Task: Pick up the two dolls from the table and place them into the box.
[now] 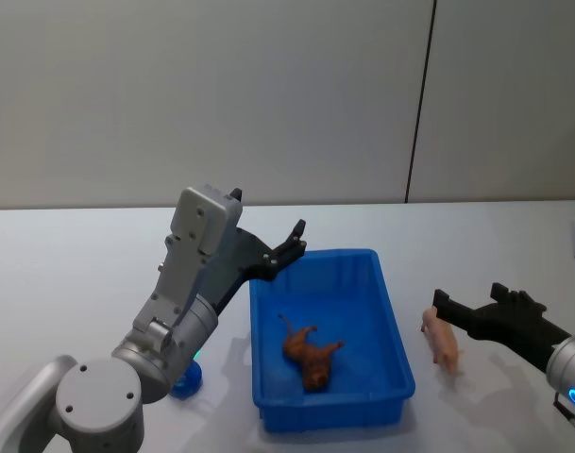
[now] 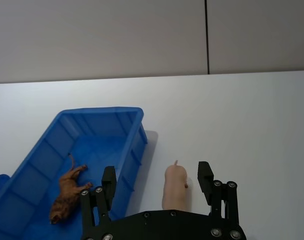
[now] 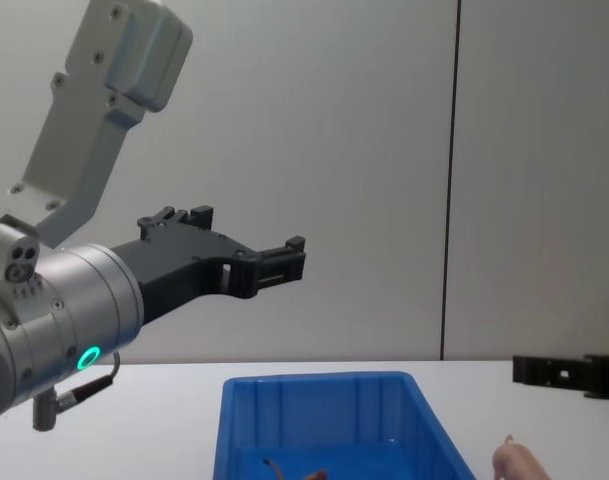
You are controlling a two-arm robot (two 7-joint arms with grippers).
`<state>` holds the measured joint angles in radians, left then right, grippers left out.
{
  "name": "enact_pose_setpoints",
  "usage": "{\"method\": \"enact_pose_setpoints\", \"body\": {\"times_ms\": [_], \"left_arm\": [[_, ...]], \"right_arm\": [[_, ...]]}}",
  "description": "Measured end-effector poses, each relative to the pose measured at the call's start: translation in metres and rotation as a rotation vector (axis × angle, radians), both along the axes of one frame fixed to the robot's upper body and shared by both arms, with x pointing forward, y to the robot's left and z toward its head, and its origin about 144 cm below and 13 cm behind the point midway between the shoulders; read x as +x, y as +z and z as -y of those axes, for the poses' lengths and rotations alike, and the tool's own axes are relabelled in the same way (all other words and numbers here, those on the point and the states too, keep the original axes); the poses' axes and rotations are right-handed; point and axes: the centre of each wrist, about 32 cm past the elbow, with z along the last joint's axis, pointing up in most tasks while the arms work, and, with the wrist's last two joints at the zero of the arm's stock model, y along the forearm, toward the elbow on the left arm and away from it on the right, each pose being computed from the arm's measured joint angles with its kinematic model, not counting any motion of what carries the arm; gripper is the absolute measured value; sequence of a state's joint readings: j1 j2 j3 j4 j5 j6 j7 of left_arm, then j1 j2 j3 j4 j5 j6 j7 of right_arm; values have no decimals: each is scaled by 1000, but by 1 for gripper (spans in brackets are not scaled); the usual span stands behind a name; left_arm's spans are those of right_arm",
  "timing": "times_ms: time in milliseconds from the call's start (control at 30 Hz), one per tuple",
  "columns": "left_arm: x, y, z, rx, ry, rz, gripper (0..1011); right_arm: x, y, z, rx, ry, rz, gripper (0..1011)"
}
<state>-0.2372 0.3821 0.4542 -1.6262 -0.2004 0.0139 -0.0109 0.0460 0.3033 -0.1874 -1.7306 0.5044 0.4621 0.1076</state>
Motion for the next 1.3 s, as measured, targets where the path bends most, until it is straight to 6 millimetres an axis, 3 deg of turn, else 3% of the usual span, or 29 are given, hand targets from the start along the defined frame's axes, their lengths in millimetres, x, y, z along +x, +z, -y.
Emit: {"method": "enact_pose_setpoints", "body": {"times_ms": [1300], "left_arm": [[0, 0, 0, 0, 0, 0, 1003]], "right_arm": [[43, -22, -30, -105, -61, -217, 1001]]}}
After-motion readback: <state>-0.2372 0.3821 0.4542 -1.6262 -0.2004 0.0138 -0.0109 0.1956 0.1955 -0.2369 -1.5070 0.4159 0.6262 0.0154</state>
